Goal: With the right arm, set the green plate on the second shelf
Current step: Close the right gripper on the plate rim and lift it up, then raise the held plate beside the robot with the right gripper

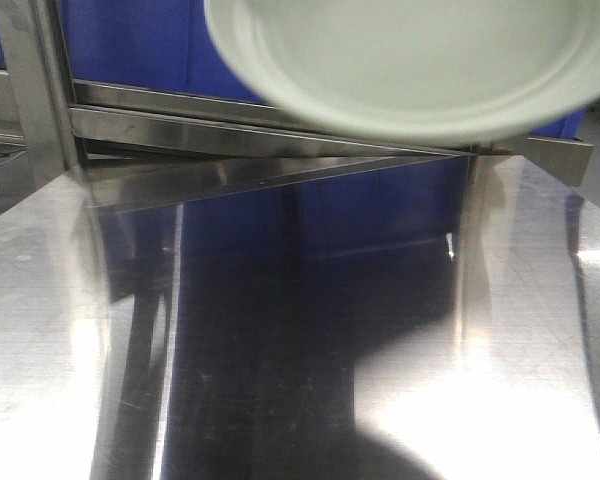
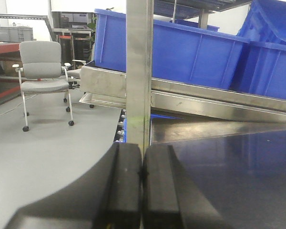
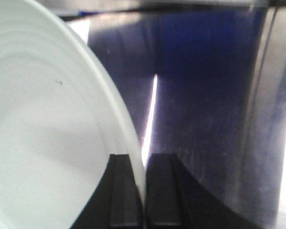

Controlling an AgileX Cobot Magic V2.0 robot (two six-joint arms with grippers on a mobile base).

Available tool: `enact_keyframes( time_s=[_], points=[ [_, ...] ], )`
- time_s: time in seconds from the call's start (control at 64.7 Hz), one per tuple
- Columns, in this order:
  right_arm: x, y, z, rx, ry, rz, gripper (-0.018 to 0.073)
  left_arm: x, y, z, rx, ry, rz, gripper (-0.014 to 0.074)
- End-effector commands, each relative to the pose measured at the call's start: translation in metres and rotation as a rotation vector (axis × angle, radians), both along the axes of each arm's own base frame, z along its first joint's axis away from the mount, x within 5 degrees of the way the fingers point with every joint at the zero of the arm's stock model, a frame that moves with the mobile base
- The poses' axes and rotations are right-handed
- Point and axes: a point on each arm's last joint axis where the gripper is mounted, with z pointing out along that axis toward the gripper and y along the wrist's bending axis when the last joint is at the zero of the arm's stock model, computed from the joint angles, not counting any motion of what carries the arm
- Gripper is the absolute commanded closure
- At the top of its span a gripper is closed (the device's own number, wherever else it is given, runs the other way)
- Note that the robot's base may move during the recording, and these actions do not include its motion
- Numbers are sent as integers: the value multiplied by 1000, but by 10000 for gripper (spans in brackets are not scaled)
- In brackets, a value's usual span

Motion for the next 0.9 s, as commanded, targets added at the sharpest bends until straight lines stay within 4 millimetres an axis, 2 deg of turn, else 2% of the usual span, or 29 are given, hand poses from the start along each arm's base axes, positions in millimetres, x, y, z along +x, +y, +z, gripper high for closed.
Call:
enact_keyframes(
  time_s=[0.0,0.154,0.263,0.324,0.494,0.649,0.881],
  points=[
    [-25,-8,32,38,-185,-17,510,0,0,-6,-15,-58,-8,466],
    [-79,-20,56,78,-351,-16,508,0,0,-6,-15,-58,-8,466],
    [-112,-29,64,81,-443,-17,508,0,0,-6,-15,-58,-8,466],
    [-135,-37,65,29,-489,-27,508,0,0,-6,-15,-58,-8,466],
    [-168,-51,57,-91,-503,-61,508,0,0,-6,-15,-58,-8,466],
    [-177,-56,49,-145,-469,-74,508,0,0,-6,-15,-58,-8,466],
    [-146,-54,29,-207,-632,-133,508,0,0,-6,-15,-58,-8,466]
  ],
)
